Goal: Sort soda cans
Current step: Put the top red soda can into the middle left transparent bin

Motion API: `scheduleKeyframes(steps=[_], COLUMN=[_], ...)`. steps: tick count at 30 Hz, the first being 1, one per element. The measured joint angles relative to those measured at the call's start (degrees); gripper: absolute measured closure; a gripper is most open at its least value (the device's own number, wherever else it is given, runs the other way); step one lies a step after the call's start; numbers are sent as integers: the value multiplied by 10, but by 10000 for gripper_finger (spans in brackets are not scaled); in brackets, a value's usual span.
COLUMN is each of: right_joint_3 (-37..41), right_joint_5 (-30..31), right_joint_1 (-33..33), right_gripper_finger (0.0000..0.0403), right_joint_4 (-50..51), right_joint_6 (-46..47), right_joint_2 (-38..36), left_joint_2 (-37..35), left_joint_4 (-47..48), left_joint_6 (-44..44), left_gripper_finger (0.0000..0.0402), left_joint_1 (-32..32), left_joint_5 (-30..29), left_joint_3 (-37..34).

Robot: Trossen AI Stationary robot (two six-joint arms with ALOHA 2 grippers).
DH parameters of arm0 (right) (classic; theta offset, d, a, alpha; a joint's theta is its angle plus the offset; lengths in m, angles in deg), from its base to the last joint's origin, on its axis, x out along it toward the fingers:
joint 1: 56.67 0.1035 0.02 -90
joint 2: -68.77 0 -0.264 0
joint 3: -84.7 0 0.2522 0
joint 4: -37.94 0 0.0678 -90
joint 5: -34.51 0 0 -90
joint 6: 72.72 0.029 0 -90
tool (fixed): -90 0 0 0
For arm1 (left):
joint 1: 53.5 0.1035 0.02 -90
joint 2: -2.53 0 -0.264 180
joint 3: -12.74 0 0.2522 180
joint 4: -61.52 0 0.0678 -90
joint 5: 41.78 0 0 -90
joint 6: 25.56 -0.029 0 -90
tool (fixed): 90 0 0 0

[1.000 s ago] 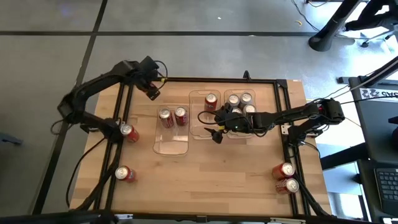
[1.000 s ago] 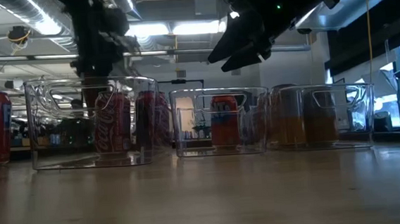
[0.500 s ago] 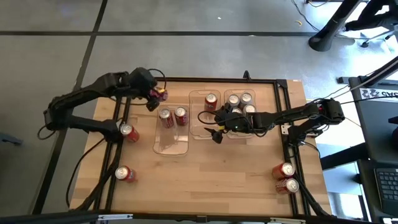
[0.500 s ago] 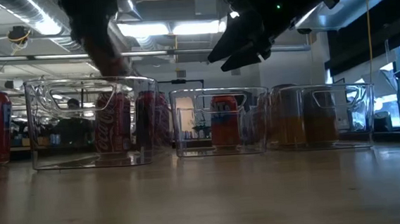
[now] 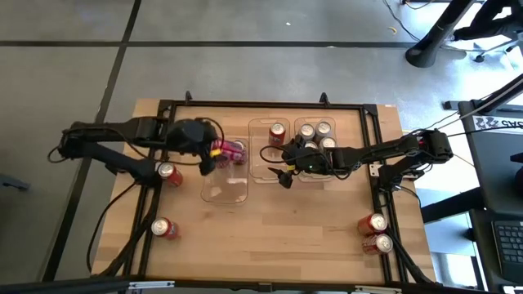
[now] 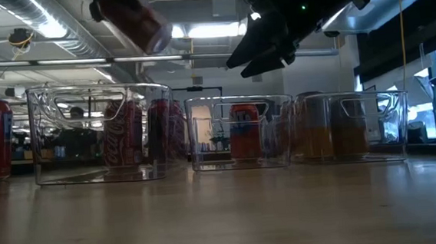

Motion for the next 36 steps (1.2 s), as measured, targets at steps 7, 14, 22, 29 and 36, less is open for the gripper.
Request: scheduleKeyframes(steps=[7,14,22,29,36], right_joint_3=[0,0,0,0,0], right_joint_5=[0,0,0,0,0], right_joint_1=[0,0,0,0,0], right_gripper_finger=[10,10,10,10,10], right_joint_4=[0,0,-2,-2,-2], right_joint_6=[0,-1,-1,-1,-1], right_joint_2=[0,0,0,0,0], left_joint_2=[29,84,140,180,208], left_joint_4=[8,97,131,123,103], left_joint_6=[67,114,120,129,139], left_gripper_finger=[97,97,96,97,96], left_joint_1=[-70,-101,-103,-99,-69], left_joint_5=[-8,-9,-12,-24,-25], left_joint_3=[0,0,-13,-54,-82])
